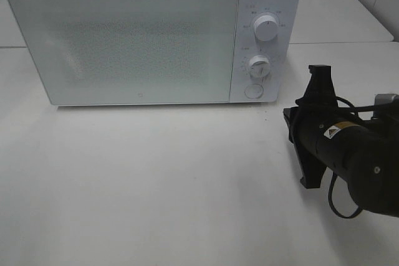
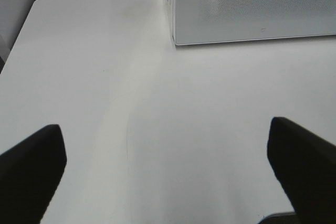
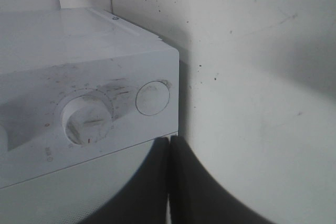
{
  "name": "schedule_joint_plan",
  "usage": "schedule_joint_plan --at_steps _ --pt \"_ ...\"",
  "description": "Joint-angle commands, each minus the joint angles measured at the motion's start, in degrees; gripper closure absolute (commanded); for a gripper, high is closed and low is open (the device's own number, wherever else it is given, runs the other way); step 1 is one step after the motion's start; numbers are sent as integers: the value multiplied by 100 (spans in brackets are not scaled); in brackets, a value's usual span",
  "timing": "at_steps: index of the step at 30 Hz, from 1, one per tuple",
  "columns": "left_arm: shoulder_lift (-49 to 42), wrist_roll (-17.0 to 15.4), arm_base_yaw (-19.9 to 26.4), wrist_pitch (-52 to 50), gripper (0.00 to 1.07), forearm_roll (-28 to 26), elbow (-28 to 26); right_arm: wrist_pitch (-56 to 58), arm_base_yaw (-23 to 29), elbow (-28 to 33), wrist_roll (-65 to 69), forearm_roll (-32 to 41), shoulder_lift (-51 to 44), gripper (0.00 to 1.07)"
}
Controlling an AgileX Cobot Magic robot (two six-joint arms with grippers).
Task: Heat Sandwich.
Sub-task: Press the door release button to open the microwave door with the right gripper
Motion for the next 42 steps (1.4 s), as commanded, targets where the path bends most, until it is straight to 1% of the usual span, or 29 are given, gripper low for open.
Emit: schedule_joint_plan --at_steps 1,3,5,7,8,9,12,13,19,22,24,27,29,34,42 --pt "-132 6 11 -92 3 -46 17 80 0 -132 -40 -74 34 107" --pt "-132 6 11 -92 3 -46 17 80 -46 -166 -40 -109 74 107" --pt "-132 6 11 -92 3 -40 17 138 -258 -275 52 -464 235 107" --pt "-132 6 11 -92 3 -46 17 166 -344 -367 258 -728 367 107" --pt "-132 6 11 -92 3 -46 17 166 -344 -367 258 -728 367 107" --pt "-132 6 11 -92 3 -46 17 212 -435 -493 516 -1014 516 106" --pt "-132 6 11 -92 3 -40 17 292 -539 -699 751 -1301 739 107" --pt "-132 6 11 -92 3 -40 17 292 -539 -699 751 -1301 739 107" --pt "-132 6 11 -92 3 -40 17 338 -728 -1169 779 -1461 1089 107" --pt "-132 6 11 -92 3 -40 17 390 -785 -1283 779 -1501 1163 107" --pt "-132 6 11 -92 3 -40 17 447 -859 -1473 779 -1639 1283 107" --pt "-132 6 11 -92 3 -40 17 458 -922 -1564 802 -1662 1352 107" --pt "-132 6 11 -92 3 -40 17 556 -1003 -1696 917 -1839 1478 107" --pt "-132 6 11 -92 3 -40 17 602 -1140 -1902 951 -1874 1639 107" --pt "-132 6 11 -92 3 -46 17 871 -1186 -2246 1020 -1971 1862 107"
